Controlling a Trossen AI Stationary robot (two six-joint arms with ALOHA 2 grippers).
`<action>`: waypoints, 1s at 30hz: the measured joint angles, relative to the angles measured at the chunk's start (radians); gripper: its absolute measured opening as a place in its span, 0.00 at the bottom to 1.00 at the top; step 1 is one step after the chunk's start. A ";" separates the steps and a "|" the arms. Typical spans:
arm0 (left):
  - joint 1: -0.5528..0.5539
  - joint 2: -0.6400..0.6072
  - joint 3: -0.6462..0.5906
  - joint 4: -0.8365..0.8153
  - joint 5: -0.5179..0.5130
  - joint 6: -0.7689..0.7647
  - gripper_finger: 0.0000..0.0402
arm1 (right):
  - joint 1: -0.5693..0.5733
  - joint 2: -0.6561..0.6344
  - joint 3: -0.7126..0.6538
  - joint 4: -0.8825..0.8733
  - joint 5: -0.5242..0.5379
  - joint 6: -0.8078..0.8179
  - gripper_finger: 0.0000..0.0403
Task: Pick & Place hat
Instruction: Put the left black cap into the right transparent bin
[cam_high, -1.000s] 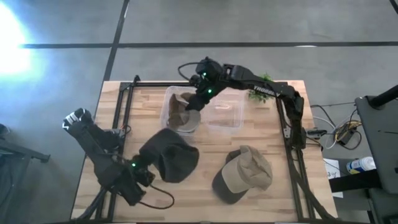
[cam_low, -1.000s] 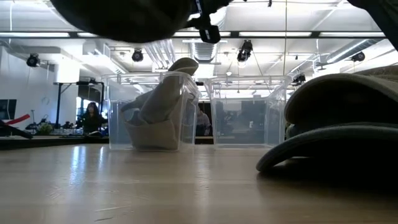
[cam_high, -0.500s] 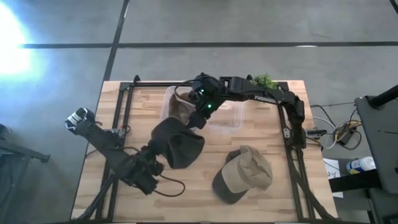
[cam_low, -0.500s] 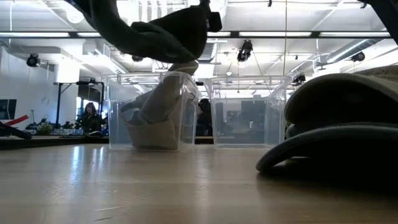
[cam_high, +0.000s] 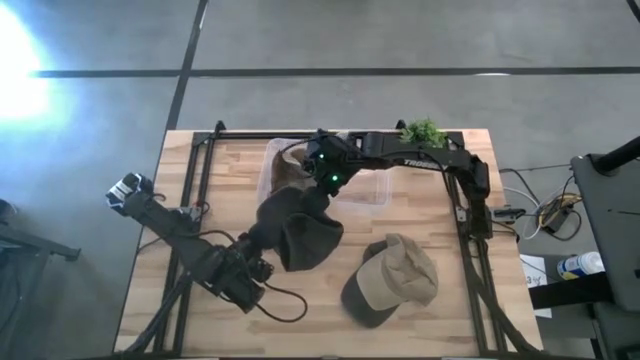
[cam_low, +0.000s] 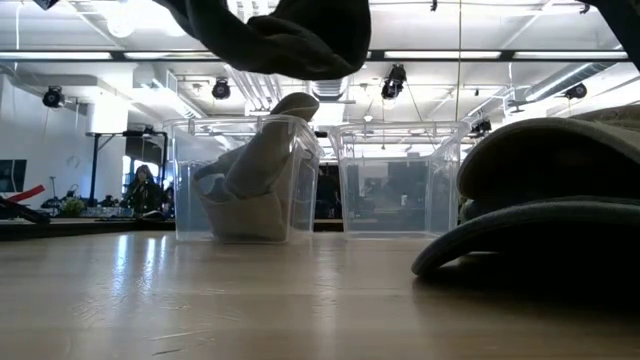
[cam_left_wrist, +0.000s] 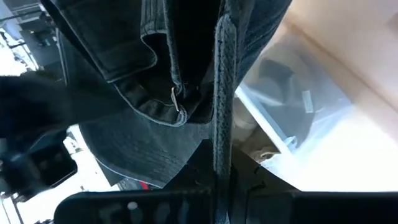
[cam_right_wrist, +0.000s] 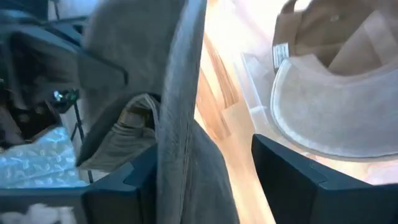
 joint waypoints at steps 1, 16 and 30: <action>0.000 0.000 0.000 0.005 -0.005 0.004 0.02 | 0.002 0.000 -0.006 0.000 0.003 0.001 0.51; 0.005 0.001 0.000 0.072 -0.009 -0.181 0.08 | 0.003 -0.008 -0.009 0.042 0.057 -0.021 0.04; -0.015 -0.001 0.000 0.029 -0.039 -0.811 0.48 | -0.005 -0.124 -0.010 0.019 0.516 -0.007 0.03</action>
